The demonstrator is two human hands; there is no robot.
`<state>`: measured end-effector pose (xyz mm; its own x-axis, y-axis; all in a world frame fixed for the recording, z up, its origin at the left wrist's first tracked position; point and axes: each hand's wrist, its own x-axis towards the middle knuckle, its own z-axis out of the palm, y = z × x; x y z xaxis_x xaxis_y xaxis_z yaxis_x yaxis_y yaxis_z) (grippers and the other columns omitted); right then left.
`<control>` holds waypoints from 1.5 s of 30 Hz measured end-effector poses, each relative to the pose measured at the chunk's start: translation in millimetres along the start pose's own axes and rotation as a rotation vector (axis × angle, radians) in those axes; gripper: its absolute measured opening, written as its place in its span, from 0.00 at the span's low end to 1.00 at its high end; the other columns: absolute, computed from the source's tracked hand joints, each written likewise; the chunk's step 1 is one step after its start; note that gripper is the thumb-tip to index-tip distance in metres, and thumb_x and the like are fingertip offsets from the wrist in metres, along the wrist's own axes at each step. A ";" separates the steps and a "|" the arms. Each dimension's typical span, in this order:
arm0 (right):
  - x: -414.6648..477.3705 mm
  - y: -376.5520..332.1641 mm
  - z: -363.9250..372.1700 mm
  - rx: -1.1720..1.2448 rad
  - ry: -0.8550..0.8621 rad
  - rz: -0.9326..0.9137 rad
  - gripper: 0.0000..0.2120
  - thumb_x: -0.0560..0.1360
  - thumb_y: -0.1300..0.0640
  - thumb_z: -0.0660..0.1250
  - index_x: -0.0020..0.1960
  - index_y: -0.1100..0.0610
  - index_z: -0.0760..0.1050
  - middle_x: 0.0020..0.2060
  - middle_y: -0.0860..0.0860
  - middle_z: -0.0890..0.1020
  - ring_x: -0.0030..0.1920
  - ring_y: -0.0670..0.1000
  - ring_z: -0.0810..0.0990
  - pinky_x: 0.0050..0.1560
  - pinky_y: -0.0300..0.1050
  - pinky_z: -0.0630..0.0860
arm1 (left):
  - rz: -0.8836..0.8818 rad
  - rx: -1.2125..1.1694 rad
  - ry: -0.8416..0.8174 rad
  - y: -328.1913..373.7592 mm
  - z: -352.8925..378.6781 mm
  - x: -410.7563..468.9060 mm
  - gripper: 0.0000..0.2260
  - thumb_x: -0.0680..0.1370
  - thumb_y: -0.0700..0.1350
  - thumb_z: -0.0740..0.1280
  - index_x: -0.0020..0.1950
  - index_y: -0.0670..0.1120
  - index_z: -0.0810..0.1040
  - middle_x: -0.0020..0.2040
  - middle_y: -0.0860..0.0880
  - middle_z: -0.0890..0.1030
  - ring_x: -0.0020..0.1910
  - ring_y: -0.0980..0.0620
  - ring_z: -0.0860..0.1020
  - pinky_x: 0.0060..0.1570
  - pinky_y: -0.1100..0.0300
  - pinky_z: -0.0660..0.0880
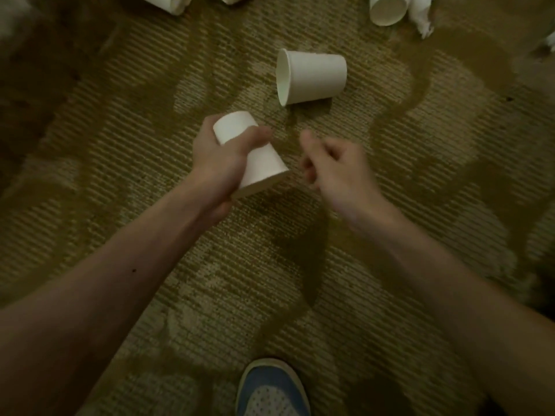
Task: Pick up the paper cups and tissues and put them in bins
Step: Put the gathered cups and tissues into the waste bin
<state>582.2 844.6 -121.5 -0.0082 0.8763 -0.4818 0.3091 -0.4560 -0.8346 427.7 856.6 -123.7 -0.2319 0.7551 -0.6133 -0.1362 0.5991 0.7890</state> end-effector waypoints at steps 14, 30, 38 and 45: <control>97.1 -45.2 15.4 -1.013 0.088 -0.329 0.37 0.74 0.42 0.69 0.76 0.53 0.56 0.75 0.54 0.60 0.74 0.59 0.57 0.69 0.67 0.56 | 0.011 0.135 -0.037 -2.9 -79.9 -9.2 0.17 0.68 0.55 0.77 0.45 0.46 0.78 0.30 0.52 0.81 0.28 0.55 0.81 0.27 0.59 0.76; -131.3 -14.9 72.6 -0.096 0.036 0.513 0.27 0.74 0.37 0.67 0.62 0.55 0.73 0.54 0.51 0.80 0.53 0.52 0.79 0.44 0.44 0.76 | 0.034 0.710 -0.566 -12.1 -103.1 -108.7 0.17 0.73 0.56 0.73 0.60 0.66 0.75 0.47 0.58 0.80 0.37 0.64 0.78 0.25 0.73 0.69; -213.4 -163.1 6.9 0.174 -0.089 0.512 0.17 0.72 0.37 0.69 0.53 0.48 0.77 0.46 0.46 0.85 0.41 0.43 0.85 0.36 0.38 0.79 | 0.001 0.673 -0.649 128.7 -99.1 -212.3 0.09 0.79 0.53 0.67 0.48 0.49 0.82 0.33 0.57 0.81 0.27 0.63 0.75 0.23 0.68 0.69; -213.6 -282.7 -70.2 0.129 0.015 0.453 0.16 0.74 0.33 0.62 0.52 0.43 0.71 0.50 0.45 0.82 0.46 0.44 0.82 0.44 0.41 0.79 | 0.027 0.650 -0.607 271.0 -40.1 -241.3 0.14 0.80 0.54 0.65 0.47 0.45 0.82 0.31 0.55 0.78 0.25 0.61 0.73 0.24 0.67 0.67</control>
<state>563.3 797.2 236.1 0.1149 0.5860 -0.8021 0.1577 -0.8080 -0.5677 408.2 826.1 239.6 0.3488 0.6717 -0.6535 0.4781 0.4722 0.7406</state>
